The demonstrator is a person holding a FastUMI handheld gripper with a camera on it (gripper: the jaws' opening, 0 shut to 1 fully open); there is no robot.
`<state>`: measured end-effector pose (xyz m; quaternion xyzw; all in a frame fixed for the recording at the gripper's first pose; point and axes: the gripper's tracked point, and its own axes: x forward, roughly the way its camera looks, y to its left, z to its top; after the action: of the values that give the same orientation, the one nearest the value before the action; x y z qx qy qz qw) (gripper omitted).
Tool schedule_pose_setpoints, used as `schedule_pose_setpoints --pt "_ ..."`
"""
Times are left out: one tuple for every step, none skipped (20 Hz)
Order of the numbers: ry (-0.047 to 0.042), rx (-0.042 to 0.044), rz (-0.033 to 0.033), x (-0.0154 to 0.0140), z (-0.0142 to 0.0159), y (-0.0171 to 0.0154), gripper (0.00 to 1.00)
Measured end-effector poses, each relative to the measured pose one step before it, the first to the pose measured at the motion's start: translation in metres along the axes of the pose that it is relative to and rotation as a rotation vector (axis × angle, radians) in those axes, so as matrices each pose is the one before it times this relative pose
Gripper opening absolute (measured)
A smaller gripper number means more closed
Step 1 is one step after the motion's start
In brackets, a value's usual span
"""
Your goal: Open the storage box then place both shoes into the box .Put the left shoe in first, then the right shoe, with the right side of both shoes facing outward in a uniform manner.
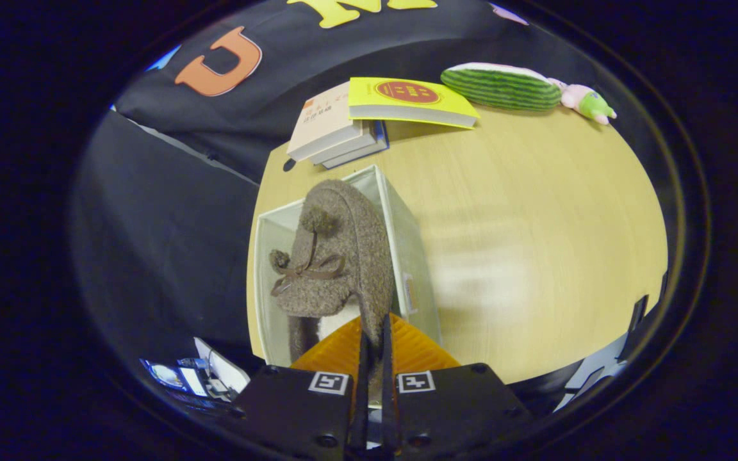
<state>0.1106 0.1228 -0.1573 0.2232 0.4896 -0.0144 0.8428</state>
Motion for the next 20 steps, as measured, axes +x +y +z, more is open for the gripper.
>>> schedule_pose_setpoints --pt "-0.00846 -0.00026 0.00520 -0.00063 0.00190 0.00060 0.18" --pt "-0.00784 -0.00377 0.01114 -0.00273 0.00166 0.00299 0.20" --pt "-0.01246 -0.00974 0.01564 -0.00486 0.00136 0.00526 0.26" --pt "-0.02317 -0.00693 0.03328 -0.00459 0.00372 0.00816 0.32" --pt "-0.02837 -0.01767 0.05448 -0.00465 0.00448 0.01085 0.43" --pt "-0.00955 -0.02139 0.03878 -0.00473 0.00079 0.00944 0.54" --pt "-0.00599 -0.01761 0.01829 -0.00615 -0.00107 0.00480 0.66" --pt "-0.01523 -0.02331 -0.00104 -0.00528 0.00223 0.00103 0.72" --pt "-0.03074 -0.03483 -0.01152 -0.00370 0.00530 -0.00142 0.74" --pt "-0.03797 -0.04743 -0.01356 -0.00440 0.00771 -0.00190 0.75" --pt "-0.05499 -0.04562 -0.01448 -0.00646 0.01155 -0.00194 0.76" --pt "-0.06569 -0.04536 -0.02417 -0.00661 0.01414 -0.00519 0.76" --pt "-0.06697 -0.03905 -0.02215 -0.00274 0.01228 -0.01076 0.76" --pt "-0.06172 -0.03738 -0.02131 -0.00853 0.01116 -0.00382 0.76" --pt "-0.05768 -0.03282 -0.02317 -0.01194 0.00872 0.00344 0.77" --pt "-0.06575 -0.02247 -0.01520 -0.00859 0.00963 -0.00460 0.77" --pt "-0.06612 -0.01700 -0.01331 -0.00837 0.00783 -0.00291 0.77" --pt "-0.06527 -0.01412 -0.00782 -0.00844 0.00621 -0.00375 0.84" --pt "-0.05307 -0.01642 -0.00835 -0.00671 0.00373 -0.00301 0.90" --pt "-0.05738 -0.01837 -0.00620 -0.00942 0.00520 -0.00370 0.96"
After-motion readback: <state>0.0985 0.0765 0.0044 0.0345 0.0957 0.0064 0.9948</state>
